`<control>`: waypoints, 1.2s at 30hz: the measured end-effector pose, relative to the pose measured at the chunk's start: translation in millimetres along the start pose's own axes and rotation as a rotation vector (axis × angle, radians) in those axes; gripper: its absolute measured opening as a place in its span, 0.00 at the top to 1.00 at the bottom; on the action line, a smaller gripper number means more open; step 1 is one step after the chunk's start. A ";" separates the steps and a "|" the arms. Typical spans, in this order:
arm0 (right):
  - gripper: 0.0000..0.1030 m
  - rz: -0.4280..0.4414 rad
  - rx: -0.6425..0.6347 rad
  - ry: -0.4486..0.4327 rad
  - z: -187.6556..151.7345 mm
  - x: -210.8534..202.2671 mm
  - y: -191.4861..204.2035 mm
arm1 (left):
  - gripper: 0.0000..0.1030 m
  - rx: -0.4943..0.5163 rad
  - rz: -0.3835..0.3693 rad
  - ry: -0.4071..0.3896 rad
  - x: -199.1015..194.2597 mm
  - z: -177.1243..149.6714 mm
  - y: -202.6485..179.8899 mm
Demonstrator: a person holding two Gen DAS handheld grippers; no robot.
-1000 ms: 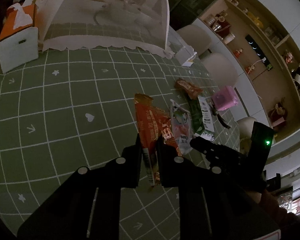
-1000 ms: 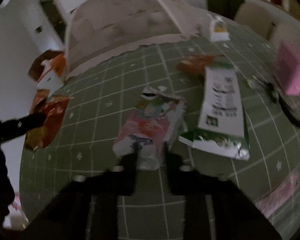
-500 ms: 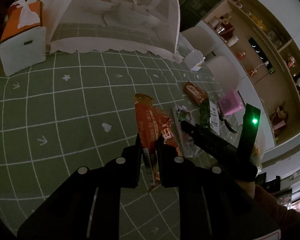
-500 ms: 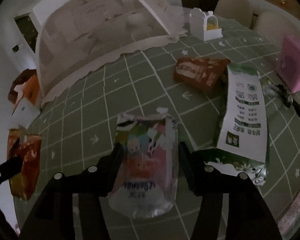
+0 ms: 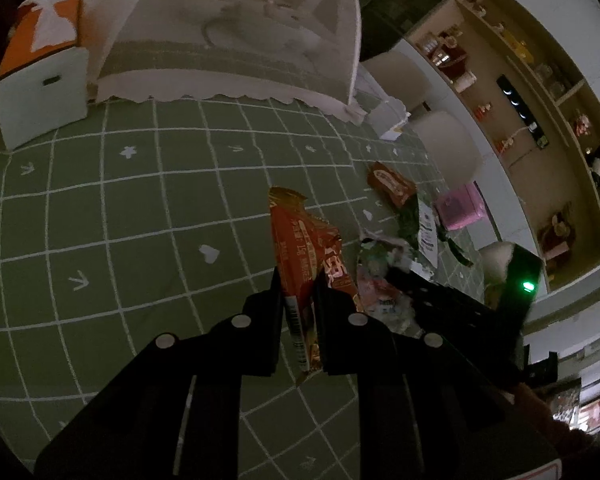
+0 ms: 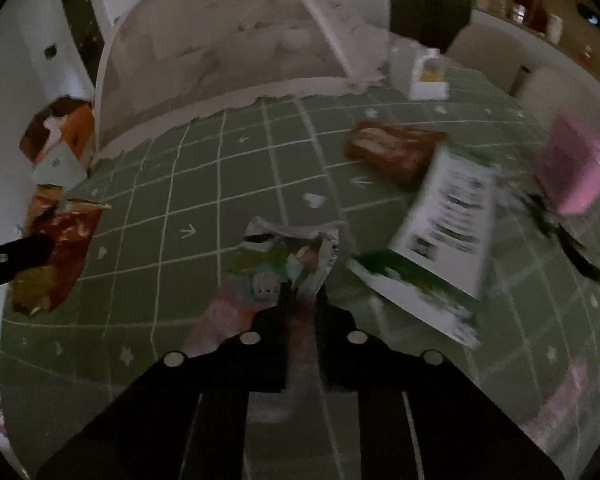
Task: Collect trash
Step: 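Grasp the pink panda packet with the right tool while the left tool holds the red packet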
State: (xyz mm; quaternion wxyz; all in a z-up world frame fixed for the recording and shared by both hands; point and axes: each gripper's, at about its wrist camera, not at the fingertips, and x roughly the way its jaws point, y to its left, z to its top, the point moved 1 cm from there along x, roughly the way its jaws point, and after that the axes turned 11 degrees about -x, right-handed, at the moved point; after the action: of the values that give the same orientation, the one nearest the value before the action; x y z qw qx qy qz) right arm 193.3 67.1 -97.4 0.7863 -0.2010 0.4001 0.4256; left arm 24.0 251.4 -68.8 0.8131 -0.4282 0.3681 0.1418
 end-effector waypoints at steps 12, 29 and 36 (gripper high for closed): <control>0.94 -0.045 0.191 -0.208 -52.1 -128.2 -51.5 | 0.88 0.178 -0.072 0.030 -1.9 -31.2 -77.9; 0.45 0.069 0.284 -0.164 -107.8 -135.5 -92.7 | 0.88 0.227 -0.094 0.062 7.3 -63.6 -127.4; 0.45 0.009 0.216 -0.078 -88.4 -73.2 -81.5 | 0.88 0.210 -0.031 0.093 8.3 -77.7 -103.3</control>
State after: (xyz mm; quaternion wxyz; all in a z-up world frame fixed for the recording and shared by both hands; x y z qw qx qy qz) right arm 197.2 -73.6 -93.7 0.8164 -0.0965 0.4137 0.3912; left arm 49.0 127.2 -41.7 0.8377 -0.3524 0.4113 0.0697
